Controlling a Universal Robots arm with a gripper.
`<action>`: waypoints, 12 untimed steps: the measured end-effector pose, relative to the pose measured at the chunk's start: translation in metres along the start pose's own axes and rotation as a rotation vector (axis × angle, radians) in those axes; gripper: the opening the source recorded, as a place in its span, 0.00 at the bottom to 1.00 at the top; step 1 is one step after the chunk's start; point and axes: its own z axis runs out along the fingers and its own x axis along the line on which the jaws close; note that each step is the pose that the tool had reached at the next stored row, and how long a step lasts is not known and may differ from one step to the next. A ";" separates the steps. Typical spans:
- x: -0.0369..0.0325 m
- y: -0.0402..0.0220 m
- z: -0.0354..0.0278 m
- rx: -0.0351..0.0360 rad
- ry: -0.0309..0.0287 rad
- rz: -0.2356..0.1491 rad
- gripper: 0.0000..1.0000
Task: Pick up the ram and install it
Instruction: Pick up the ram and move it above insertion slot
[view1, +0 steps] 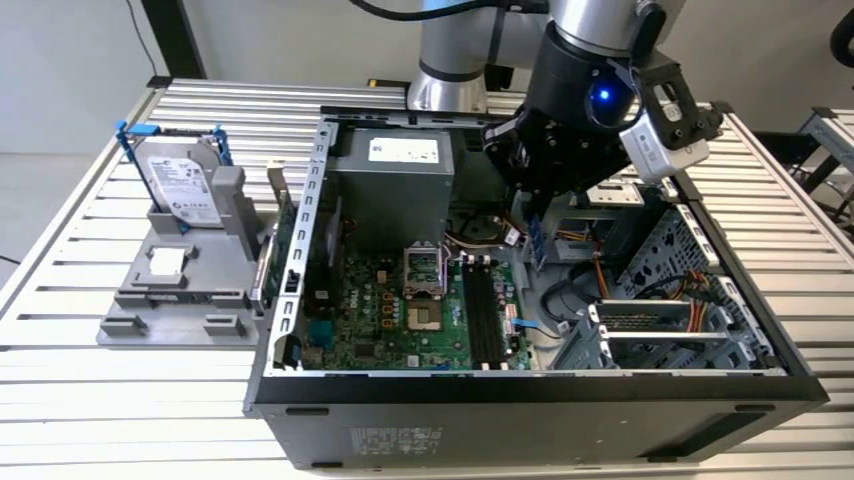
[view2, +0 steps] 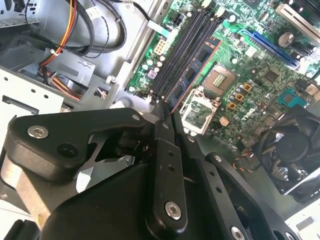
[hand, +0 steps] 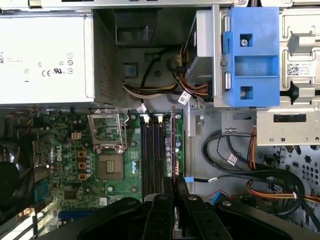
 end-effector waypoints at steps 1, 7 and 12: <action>0.0000 0.0000 0.0004 0.0002 0.0000 0.000 0.00; 0.0000 -0.0001 0.0027 0.0004 0.0000 0.000 0.00; 0.0000 -0.0003 0.0111 0.0006 0.0000 0.000 0.00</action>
